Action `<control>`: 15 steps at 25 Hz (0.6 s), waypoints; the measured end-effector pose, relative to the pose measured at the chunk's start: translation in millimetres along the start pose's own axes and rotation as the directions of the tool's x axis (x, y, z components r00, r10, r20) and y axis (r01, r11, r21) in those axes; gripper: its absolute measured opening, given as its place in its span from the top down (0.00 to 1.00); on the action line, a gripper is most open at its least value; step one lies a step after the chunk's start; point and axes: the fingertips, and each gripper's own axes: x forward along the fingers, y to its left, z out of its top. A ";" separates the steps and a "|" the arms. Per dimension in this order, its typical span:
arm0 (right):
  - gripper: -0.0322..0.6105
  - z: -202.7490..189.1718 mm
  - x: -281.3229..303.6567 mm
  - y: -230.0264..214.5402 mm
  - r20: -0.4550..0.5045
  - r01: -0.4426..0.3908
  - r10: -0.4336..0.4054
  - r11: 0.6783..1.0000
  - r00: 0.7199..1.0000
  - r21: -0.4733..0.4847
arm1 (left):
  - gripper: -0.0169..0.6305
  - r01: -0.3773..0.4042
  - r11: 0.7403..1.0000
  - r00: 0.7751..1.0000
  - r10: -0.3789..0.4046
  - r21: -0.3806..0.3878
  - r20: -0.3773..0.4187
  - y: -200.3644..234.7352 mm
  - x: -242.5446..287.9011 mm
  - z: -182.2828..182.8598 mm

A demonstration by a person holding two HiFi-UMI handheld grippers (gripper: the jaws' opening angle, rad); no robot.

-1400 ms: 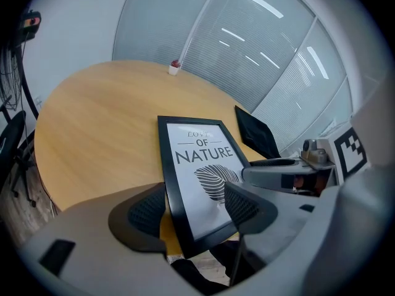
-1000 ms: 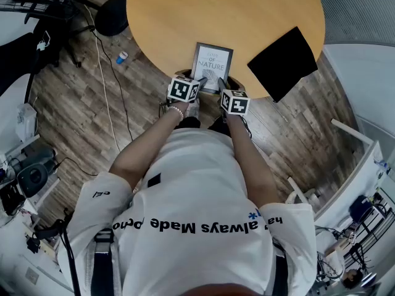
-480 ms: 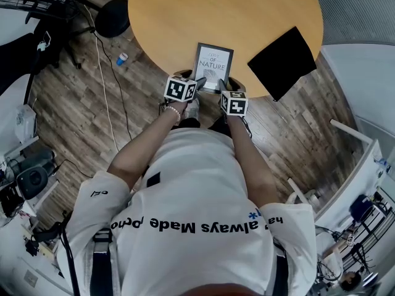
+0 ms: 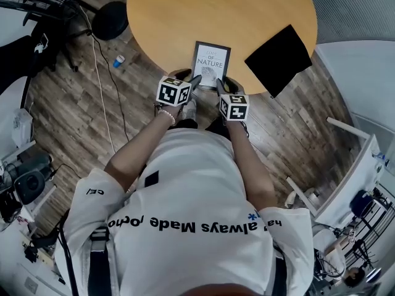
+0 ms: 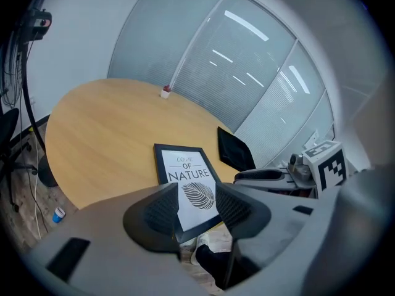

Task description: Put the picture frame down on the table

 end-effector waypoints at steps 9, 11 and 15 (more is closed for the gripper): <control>0.82 33.8 -50.2 26.2 0.107 -0.076 0.079 0.997 0.991 -0.028 | 0.85 0.046 0.994 0.990 -0.058 0.095 0.131 -32.3 -46.6 38.1; 0.83 46.1 -61.9 34.4 0.132 -0.092 0.097 0.995 0.986 -0.042 | 0.88 0.058 0.992 0.985 -0.075 0.113 0.153 -40.2 -58.1 46.1; 0.84 77.5 -84.7 55.4 0.190 -0.123 0.135 0.990 0.972 -0.076 | 0.91 0.071 0.985 0.973 -0.103 0.156 0.206 -51.9 -83.4 65.0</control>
